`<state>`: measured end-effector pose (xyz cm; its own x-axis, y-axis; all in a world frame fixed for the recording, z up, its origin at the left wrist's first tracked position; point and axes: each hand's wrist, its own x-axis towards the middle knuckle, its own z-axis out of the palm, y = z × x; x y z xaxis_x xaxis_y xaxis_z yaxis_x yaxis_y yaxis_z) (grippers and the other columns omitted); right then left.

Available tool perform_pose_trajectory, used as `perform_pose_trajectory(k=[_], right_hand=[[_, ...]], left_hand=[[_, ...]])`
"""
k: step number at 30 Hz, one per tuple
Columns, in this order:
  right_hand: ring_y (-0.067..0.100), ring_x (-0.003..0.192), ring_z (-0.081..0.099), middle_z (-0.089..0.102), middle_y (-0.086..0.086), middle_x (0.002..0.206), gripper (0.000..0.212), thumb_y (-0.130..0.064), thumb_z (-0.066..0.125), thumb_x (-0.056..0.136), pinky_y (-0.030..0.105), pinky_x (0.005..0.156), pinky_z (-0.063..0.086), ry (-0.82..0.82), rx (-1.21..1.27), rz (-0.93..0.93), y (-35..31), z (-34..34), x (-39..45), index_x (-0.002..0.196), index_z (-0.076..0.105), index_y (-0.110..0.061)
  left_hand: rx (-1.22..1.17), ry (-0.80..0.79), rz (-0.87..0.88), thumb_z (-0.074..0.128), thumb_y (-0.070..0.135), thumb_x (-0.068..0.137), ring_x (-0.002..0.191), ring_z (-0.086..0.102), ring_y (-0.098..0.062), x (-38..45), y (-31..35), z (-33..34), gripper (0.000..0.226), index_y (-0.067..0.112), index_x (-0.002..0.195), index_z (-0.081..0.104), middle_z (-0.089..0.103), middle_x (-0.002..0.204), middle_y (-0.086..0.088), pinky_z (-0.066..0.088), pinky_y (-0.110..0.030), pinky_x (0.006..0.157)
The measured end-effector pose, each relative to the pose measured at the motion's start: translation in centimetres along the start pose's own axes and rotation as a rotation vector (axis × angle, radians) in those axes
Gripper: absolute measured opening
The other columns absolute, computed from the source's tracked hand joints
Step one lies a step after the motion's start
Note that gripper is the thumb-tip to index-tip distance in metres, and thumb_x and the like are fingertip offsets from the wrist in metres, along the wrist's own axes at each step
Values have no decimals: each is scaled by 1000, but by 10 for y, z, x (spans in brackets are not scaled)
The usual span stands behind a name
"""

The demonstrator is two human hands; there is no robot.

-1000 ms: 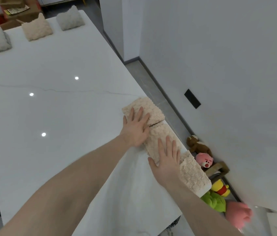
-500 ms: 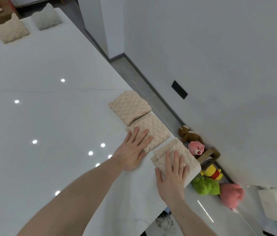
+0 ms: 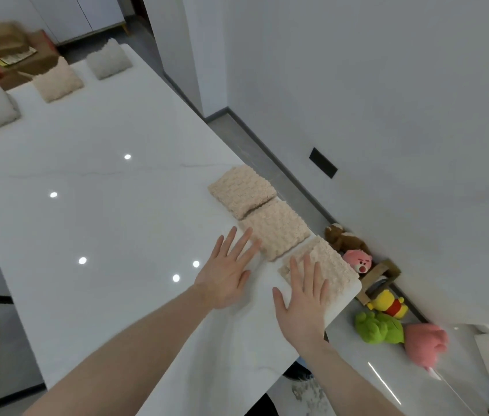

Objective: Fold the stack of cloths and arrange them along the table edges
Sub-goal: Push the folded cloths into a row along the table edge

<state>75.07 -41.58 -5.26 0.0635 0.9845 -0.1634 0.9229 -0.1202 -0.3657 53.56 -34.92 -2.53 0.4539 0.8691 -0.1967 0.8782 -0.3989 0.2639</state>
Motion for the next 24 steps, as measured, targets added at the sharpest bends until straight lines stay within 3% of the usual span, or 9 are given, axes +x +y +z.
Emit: perform_pose_trajectory(k=[4,8,14,17,24], right_hand=[[23,158,-20,-16,-6,172,77,-54,40,103,51,128,-3,-46,63,-51,-41,13,-58,164,-2,-35],[24,157,-22,-30,-9,167,78,-55,39,103,51,129,-4,-143,15,120,-71,48,-94,164,-7,-37],[29,159,-14,-21,-4,171,77,-55,40,103,53,129,-1,-179,-36,238,-111,85,-148,165,1,-31],[29,159,-15,-22,-5,170,77,-56,38,103,54,128,-1,-154,5,337,-124,80,-165,165,-2,-33],[34,159,-7,-10,1,173,78,-54,45,102,56,128,5,25,15,414,-97,31,-98,165,8,-28]], left_hand=[[-59,18,-84,33,32,106,155,-22,-28,-92,-21,-1,70,31,163,-8,-21,170,5,-9,-48,127],[-43,-76,-173,32,35,104,155,-24,-29,-160,-56,15,69,32,163,-4,-25,168,7,-12,-47,123],[16,-287,-116,11,44,99,155,-21,-33,-208,-100,19,68,31,163,-7,-29,167,3,-4,-53,127],[62,-330,-67,28,40,106,155,-22,-33,-204,-105,7,69,30,162,-9,-29,167,1,-7,-52,127],[118,-222,51,33,41,105,155,-20,-34,-95,-93,-38,70,28,164,-3,-27,168,-1,-4,-55,126]])
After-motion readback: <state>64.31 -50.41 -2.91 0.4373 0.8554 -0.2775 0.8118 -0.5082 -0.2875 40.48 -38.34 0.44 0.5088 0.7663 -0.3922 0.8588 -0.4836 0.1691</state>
